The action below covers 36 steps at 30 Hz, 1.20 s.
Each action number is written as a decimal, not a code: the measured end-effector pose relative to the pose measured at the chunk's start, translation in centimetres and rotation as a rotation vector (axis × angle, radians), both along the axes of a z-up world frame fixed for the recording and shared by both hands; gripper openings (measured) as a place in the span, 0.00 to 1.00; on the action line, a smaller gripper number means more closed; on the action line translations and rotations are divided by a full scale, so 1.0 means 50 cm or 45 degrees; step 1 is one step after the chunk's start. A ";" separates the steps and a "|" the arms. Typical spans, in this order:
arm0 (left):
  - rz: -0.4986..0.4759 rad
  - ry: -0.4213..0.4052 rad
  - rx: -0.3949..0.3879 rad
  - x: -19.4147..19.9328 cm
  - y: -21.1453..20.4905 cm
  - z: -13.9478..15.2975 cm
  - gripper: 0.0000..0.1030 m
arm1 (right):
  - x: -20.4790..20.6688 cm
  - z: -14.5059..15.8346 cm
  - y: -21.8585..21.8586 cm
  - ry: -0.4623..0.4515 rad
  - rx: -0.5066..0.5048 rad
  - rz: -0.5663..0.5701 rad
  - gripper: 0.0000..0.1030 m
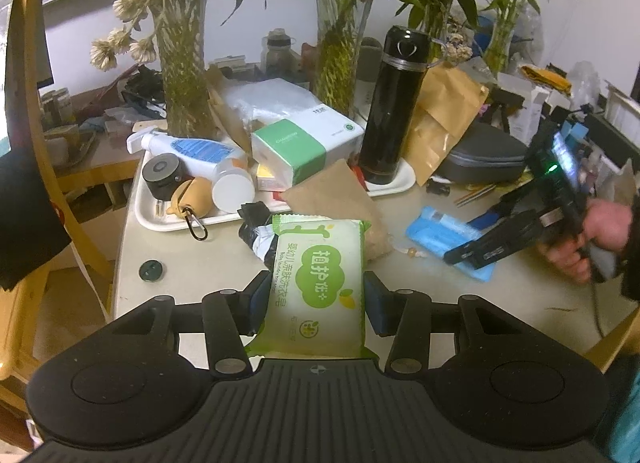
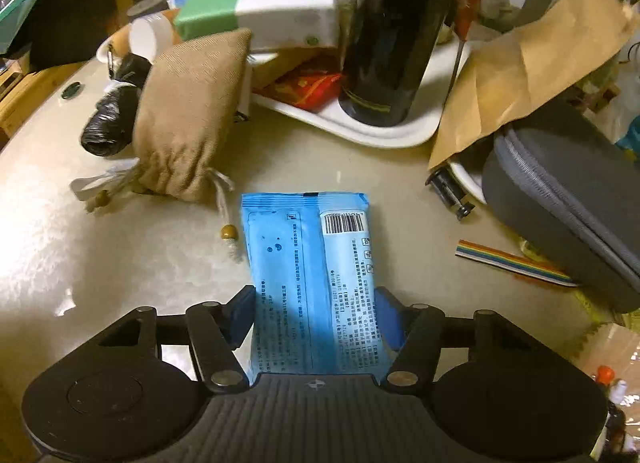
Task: Organize soft objects
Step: 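Lift the blue packet with the right gripper while the left carries the green packet to the box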
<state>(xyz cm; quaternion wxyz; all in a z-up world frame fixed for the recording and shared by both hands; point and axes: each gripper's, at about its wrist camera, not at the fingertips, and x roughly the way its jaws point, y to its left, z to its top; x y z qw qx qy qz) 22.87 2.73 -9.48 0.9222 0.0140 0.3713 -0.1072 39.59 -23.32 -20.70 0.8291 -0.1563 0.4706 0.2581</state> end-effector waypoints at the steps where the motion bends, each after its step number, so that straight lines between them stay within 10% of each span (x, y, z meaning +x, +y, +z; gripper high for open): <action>1: 0.001 -0.002 -0.001 0.000 0.002 -0.002 0.46 | -0.006 0.013 -0.003 -0.014 0.008 -0.007 0.63; 16: 0.102 -0.044 -0.031 -0.001 0.002 0.000 0.46 | -0.166 0.206 -0.145 -0.232 0.309 -0.243 0.63; 36: 0.016 -0.173 -0.096 -0.077 -0.033 0.039 0.46 | -0.320 0.268 -0.214 -0.351 0.424 -0.302 0.63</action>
